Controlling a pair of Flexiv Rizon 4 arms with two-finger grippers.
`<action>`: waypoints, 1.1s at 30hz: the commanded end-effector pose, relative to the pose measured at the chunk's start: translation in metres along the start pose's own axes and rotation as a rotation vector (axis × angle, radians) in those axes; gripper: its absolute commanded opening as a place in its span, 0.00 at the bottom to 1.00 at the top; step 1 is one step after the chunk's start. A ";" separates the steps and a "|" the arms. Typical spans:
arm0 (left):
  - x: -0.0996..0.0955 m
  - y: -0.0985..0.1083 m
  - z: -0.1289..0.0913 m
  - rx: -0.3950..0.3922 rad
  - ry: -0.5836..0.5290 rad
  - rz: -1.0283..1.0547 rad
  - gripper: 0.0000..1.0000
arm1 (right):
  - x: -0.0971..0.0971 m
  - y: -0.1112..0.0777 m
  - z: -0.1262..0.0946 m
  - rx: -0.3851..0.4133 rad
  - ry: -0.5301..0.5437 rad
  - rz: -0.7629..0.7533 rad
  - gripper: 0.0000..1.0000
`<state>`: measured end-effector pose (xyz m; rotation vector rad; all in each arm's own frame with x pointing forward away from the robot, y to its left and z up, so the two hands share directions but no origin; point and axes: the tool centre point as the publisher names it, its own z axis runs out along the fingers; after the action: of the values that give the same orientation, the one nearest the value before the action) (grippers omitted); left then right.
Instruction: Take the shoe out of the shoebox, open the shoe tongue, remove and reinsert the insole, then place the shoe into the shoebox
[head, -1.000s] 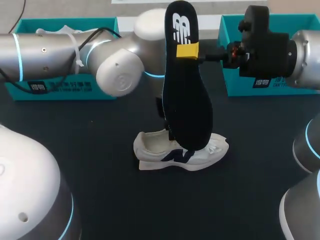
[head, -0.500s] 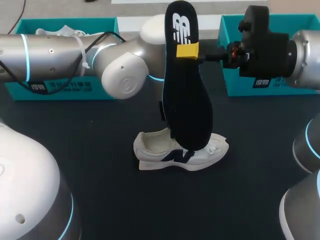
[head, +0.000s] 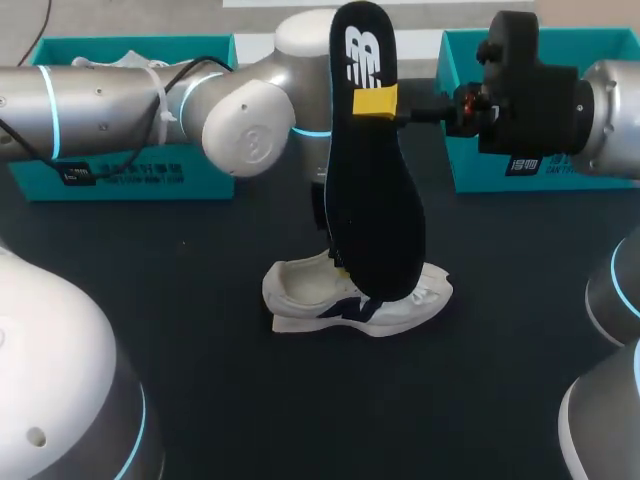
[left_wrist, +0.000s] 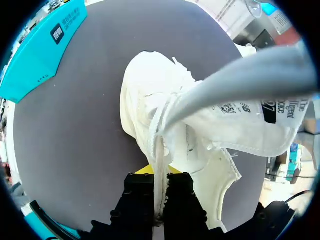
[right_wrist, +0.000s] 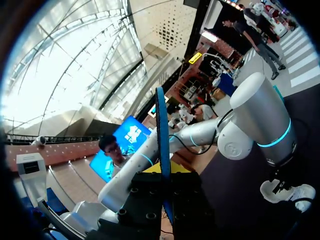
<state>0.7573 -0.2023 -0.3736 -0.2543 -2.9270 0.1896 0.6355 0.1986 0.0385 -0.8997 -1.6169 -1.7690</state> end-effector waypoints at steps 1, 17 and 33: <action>-0.008 0.005 -0.021 -0.037 0.166 0.228 0.00 | -0.001 0.000 0.004 -0.001 -0.001 0.001 0.00; 0.023 -0.013 -0.040 -0.311 0.403 1.151 0.00 | -0.001 0.000 0.004 -0.001 -0.001 0.001 0.00; 0.019 -0.012 -0.041 -0.318 0.401 1.201 0.00 | -0.001 0.000 0.004 -0.001 -0.001 0.001 0.00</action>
<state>0.7419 -0.2010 -0.3315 -1.6180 -2.2063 -0.0706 0.6355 0.1986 0.0385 -0.8997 -1.6169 -1.7690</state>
